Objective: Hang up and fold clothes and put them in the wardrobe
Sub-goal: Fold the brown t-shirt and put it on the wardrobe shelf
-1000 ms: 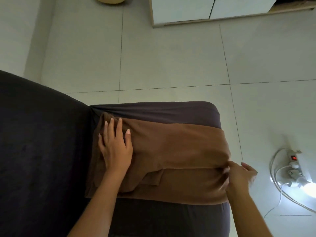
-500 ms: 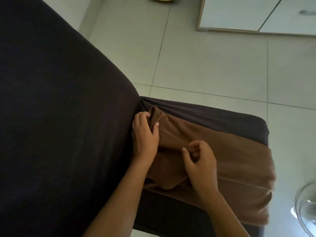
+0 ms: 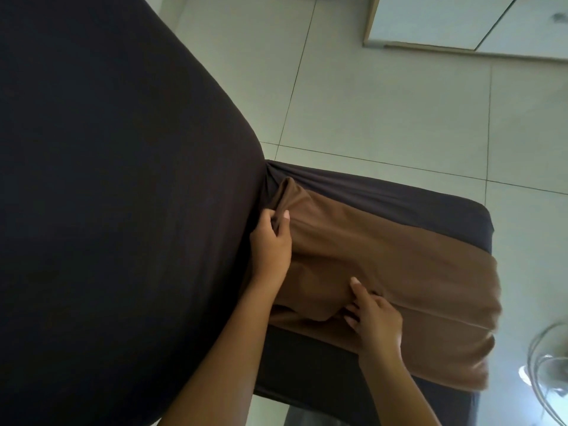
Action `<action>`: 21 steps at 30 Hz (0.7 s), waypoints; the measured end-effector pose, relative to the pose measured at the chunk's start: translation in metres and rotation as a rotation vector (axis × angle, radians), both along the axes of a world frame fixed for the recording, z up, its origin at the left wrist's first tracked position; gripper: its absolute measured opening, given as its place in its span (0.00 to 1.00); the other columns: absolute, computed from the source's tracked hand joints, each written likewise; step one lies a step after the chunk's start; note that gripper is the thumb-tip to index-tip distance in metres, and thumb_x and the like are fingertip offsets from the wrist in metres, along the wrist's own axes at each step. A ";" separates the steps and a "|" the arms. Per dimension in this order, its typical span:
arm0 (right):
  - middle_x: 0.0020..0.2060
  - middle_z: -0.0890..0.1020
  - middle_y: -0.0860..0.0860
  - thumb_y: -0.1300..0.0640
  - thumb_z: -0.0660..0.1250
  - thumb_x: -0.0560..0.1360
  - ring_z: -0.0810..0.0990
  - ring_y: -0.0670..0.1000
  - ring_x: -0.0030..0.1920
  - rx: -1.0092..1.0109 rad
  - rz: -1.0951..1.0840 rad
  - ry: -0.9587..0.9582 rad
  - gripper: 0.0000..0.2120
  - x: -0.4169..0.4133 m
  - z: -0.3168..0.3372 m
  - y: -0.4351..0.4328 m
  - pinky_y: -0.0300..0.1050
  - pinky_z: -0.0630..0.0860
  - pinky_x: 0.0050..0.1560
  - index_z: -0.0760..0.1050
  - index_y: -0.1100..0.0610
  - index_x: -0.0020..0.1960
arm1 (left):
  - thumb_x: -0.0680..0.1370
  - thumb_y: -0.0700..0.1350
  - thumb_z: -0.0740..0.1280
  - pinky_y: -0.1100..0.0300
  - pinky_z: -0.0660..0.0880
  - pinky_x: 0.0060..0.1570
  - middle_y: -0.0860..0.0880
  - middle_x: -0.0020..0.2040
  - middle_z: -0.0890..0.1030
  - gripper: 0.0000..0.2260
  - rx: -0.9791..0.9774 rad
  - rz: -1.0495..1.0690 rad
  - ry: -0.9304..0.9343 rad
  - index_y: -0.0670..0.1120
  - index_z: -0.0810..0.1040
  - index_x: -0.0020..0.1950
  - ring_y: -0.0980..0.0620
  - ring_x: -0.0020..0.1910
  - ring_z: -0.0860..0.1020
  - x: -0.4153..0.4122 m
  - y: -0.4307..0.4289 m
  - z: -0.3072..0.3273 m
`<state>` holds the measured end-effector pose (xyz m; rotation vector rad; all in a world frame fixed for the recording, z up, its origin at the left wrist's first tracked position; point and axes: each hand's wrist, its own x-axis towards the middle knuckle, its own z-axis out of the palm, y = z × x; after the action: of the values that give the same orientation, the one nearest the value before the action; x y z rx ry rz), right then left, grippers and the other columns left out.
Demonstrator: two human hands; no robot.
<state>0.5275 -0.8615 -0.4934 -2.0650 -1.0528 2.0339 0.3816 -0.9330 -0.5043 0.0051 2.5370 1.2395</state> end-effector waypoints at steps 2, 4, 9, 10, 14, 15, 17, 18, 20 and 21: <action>0.54 0.80 0.54 0.55 0.69 0.74 0.79 0.52 0.51 -0.042 -0.038 0.062 0.04 0.002 -0.001 0.008 0.46 0.75 0.49 0.76 0.55 0.47 | 0.80 0.50 0.61 0.76 0.67 0.33 0.54 0.37 0.73 0.10 0.037 0.031 -0.048 0.45 0.72 0.46 0.60 0.35 0.72 0.003 -0.007 -0.001; 0.59 0.77 0.50 0.57 0.65 0.76 0.76 0.52 0.57 -0.071 -0.128 0.157 0.08 0.004 0.002 0.011 0.47 0.73 0.53 0.75 0.50 0.54 | 0.79 0.52 0.63 0.75 0.67 0.31 0.53 0.36 0.74 0.11 0.061 0.032 -0.131 0.45 0.73 0.42 0.59 0.35 0.73 0.004 -0.014 -0.004; 0.58 0.78 0.49 0.55 0.68 0.74 0.77 0.53 0.57 -0.141 -0.145 0.232 0.12 0.009 0.011 0.012 0.55 0.74 0.59 0.74 0.50 0.57 | 0.79 0.50 0.62 0.67 0.65 0.32 0.51 0.33 0.70 0.13 0.112 -0.009 -0.189 0.47 0.69 0.37 0.57 0.32 0.69 0.007 -0.023 0.000; 0.58 0.79 0.49 0.53 0.70 0.72 0.77 0.54 0.57 -0.155 -0.096 0.212 0.17 0.010 0.011 0.012 0.57 0.75 0.59 0.73 0.50 0.60 | 0.80 0.51 0.61 0.65 0.65 0.33 0.51 0.33 0.70 0.14 0.146 0.017 -0.197 0.47 0.68 0.37 0.56 0.32 0.69 0.008 -0.023 0.003; 0.57 0.79 0.50 0.52 0.70 0.73 0.78 0.56 0.57 -0.207 -0.039 0.195 0.22 0.018 0.013 0.006 0.62 0.75 0.58 0.71 0.51 0.65 | 0.81 0.52 0.57 0.64 0.68 0.36 0.50 0.38 0.74 0.15 0.178 0.083 -0.257 0.43 0.72 0.43 0.54 0.37 0.74 0.015 -0.022 0.014; 0.59 0.79 0.49 0.52 0.68 0.74 0.77 0.56 0.58 -0.211 -0.060 0.209 0.22 0.020 0.012 0.003 0.62 0.74 0.59 0.70 0.51 0.67 | 0.81 0.54 0.57 0.64 0.69 0.38 0.50 0.41 0.76 0.16 0.170 0.085 -0.307 0.42 0.74 0.48 0.53 0.41 0.76 0.018 -0.023 0.014; 0.62 0.77 0.50 0.52 0.66 0.75 0.76 0.55 0.60 -0.225 -0.078 0.239 0.24 0.026 0.010 -0.001 0.61 0.72 0.63 0.66 0.50 0.70 | 0.77 0.60 0.61 0.63 0.72 0.46 0.51 0.50 0.78 0.22 0.132 0.062 -0.485 0.44 0.75 0.59 0.52 0.50 0.77 0.025 -0.028 0.017; 0.63 0.76 0.50 0.53 0.66 0.75 0.76 0.56 0.60 -0.230 -0.046 0.239 0.25 0.029 0.009 -0.002 0.61 0.72 0.63 0.65 0.50 0.70 | 0.74 0.62 0.64 0.61 0.72 0.52 0.51 0.55 0.78 0.26 0.093 0.032 -0.576 0.45 0.73 0.64 0.51 0.55 0.76 0.029 -0.033 0.018; 0.61 0.76 0.51 0.53 0.69 0.74 0.76 0.57 0.59 -0.206 0.102 0.190 0.25 0.035 0.008 -0.005 0.60 0.75 0.58 0.66 0.53 0.68 | 0.69 0.61 0.71 0.57 0.74 0.57 0.51 0.58 0.78 0.28 0.041 -0.053 -0.674 0.47 0.75 0.63 0.51 0.57 0.77 0.038 -0.042 0.017; 0.58 0.77 0.52 0.54 0.70 0.73 0.78 0.57 0.57 -0.181 0.182 0.147 0.23 0.039 0.007 -0.007 0.58 0.77 0.55 0.68 0.55 0.66 | 0.69 0.58 0.73 0.58 0.75 0.56 0.51 0.55 0.80 0.23 0.053 -0.088 -0.674 0.47 0.77 0.59 0.52 0.55 0.78 0.044 -0.047 0.016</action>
<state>0.5670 -0.8686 -0.4861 -1.9216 -1.1047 2.4109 0.4258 -0.9797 -0.4880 -0.2443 1.9000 1.0464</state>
